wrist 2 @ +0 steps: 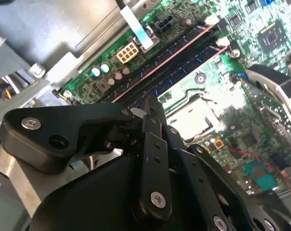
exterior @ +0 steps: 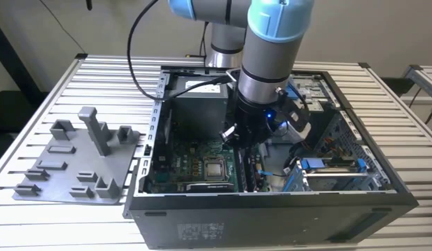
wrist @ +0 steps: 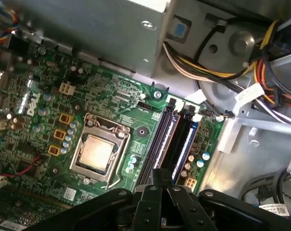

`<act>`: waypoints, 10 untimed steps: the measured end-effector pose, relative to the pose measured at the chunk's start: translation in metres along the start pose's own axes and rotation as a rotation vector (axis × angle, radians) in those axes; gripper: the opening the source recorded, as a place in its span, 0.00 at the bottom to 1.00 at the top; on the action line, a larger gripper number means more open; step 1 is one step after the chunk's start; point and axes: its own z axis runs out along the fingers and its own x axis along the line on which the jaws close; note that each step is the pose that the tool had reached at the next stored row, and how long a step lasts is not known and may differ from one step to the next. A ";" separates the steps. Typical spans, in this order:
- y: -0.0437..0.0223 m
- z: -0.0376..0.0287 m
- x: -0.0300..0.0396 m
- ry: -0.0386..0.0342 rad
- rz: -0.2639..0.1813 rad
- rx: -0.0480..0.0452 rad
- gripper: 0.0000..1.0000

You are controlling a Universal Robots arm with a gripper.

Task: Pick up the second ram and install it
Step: 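Press down the second ram until it locks into place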

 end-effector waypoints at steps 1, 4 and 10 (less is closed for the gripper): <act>0.0000 0.0003 0.0000 0.0000 -0.019 -0.0003 0.11; 0.0000 0.0013 0.0000 -0.0001 -0.073 -0.0014 0.11; 0.0000 0.0021 0.0001 -0.0009 -0.172 -0.0025 0.11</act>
